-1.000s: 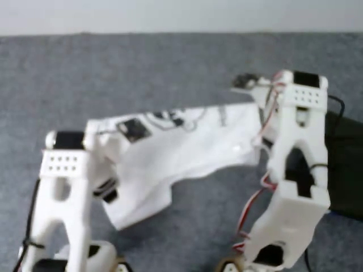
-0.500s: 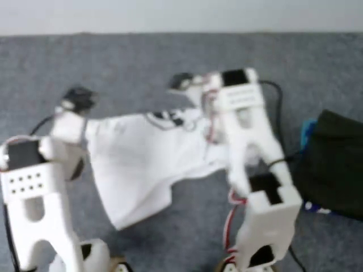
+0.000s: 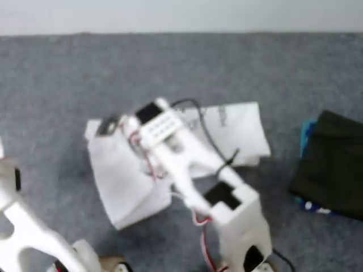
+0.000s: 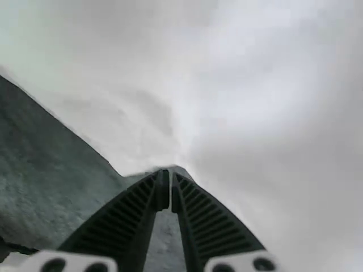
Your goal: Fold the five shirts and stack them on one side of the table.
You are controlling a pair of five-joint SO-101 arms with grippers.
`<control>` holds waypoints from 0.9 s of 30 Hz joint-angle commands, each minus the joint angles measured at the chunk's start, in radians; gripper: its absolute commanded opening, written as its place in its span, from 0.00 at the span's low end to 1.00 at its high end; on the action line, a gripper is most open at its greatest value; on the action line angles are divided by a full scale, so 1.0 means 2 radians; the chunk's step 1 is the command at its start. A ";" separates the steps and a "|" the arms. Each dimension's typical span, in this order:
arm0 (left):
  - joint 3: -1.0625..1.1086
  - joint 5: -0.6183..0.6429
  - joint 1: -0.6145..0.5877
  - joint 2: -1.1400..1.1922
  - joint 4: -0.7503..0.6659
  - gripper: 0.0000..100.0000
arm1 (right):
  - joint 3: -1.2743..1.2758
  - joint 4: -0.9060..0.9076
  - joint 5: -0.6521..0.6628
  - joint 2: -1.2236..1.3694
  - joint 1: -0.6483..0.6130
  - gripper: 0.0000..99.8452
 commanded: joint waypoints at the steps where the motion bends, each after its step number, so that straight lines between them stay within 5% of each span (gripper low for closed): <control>1: -0.018 0.007 -0.018 -0.014 -0.011 0.01 | -0.006 -0.013 -0.019 0.003 -0.025 0.01; 17: -0.010 0.020 -0.018 -0.015 -0.029 0.01 | -0.003 0.076 -0.002 0.050 -0.076 0.01; 27: 0.007 0.020 -0.018 -0.016 -0.043 0.01 | -0.005 0.078 0.016 -0.048 -0.098 0.06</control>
